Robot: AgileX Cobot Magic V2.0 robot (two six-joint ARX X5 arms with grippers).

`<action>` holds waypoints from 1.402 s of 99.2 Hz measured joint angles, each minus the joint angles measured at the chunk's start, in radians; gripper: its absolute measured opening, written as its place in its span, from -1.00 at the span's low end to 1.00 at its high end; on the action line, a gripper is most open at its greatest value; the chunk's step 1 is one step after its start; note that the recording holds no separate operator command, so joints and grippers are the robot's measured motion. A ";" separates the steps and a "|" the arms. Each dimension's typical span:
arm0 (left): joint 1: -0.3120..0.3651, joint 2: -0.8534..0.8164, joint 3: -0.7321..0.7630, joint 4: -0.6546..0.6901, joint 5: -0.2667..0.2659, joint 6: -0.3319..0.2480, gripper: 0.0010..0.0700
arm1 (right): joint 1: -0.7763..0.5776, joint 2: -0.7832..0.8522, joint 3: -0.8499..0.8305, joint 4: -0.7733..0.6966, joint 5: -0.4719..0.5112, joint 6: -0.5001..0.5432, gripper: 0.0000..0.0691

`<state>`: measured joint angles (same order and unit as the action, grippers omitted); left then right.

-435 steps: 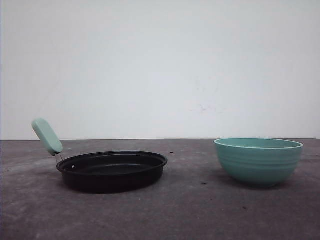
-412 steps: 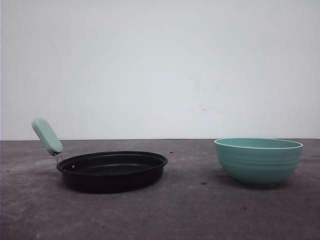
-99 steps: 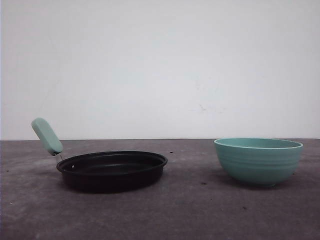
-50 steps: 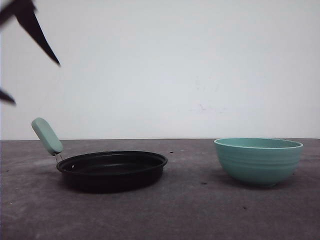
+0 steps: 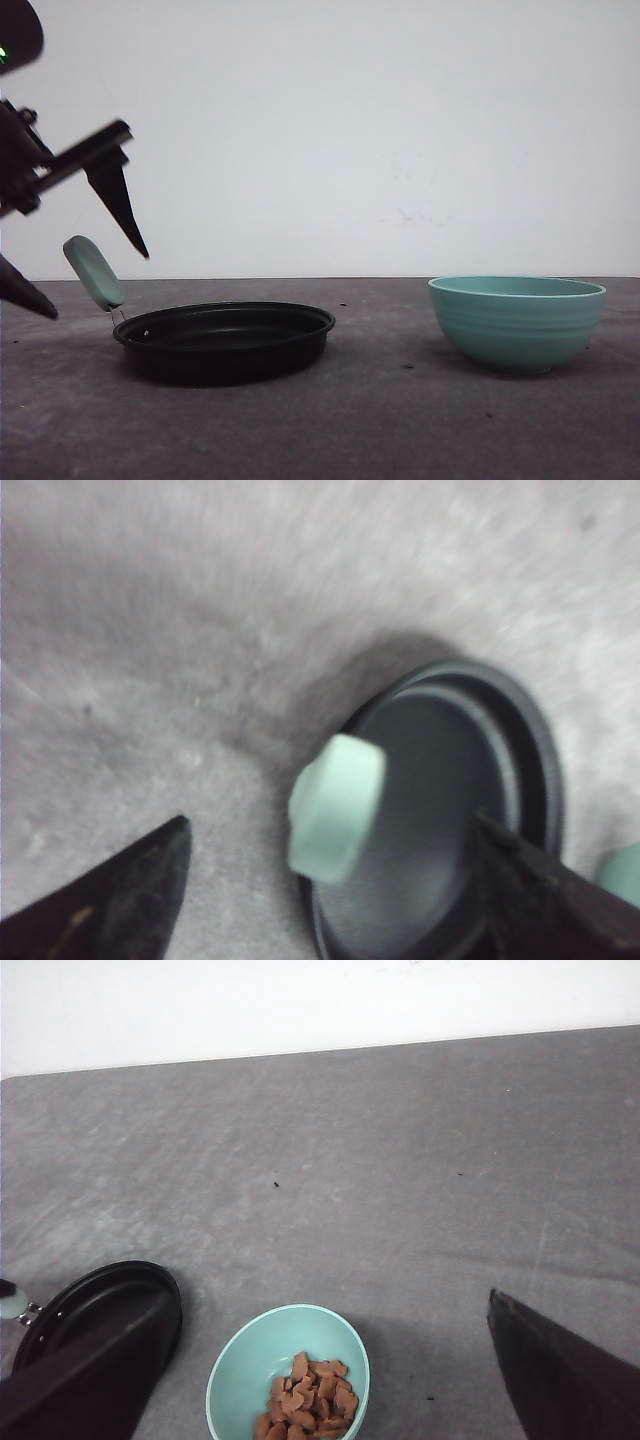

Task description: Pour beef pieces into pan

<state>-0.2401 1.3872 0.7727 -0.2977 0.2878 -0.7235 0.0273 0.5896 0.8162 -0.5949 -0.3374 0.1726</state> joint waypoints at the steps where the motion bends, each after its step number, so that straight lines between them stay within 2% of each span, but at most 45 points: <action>1: -0.001 0.005 0.000 0.000 0.000 0.000 0.45 | 0.000 0.000 0.000 0.000 0.000 0.000 0.81; 18: -0.007 0.059 0.000 0.004 -0.002 -0.002 0.42 | 0.000 0.000 0.000 0.000 0.001 0.000 0.80; 33: -0.007 0.084 0.000 0.037 -0.004 -0.002 0.15 | 0.000 0.000 0.000 -0.012 0.002 -0.001 0.79; 53: -0.007 0.100 0.000 0.078 -0.004 -0.002 0.05 | 0.000 0.000 0.000 -0.032 0.049 -0.016 0.79; 67: -0.007 0.100 0.000 0.093 -0.005 -0.002 -0.27 | 0.000 0.000 0.000 -0.046 0.054 -0.027 0.79; 77: -0.007 0.100 0.000 0.103 -0.005 -0.002 -0.42 | 0.000 0.000 0.000 -0.045 0.054 -0.035 0.79; 90: -0.010 0.100 0.000 0.110 -0.005 0.008 -0.83 | 0.000 0.000 0.000 -0.045 0.055 -0.039 0.79; 108: -0.013 0.100 0.000 0.112 -0.004 0.056 -0.84 | 0.000 0.000 0.000 -0.045 0.084 -0.046 0.79; 130: -0.019 0.097 0.000 0.110 0.011 0.073 -0.85 | 0.000 0.028 0.000 -0.051 0.076 -0.045 0.79; 139: -0.040 0.087 0.000 0.103 0.017 0.074 -0.85 | 0.000 0.076 0.000 -0.056 0.040 -0.032 0.79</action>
<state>-0.2798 1.4746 0.7731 -0.1947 0.3046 -0.6495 0.0273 0.6659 0.8165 -0.6506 -0.2970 0.1402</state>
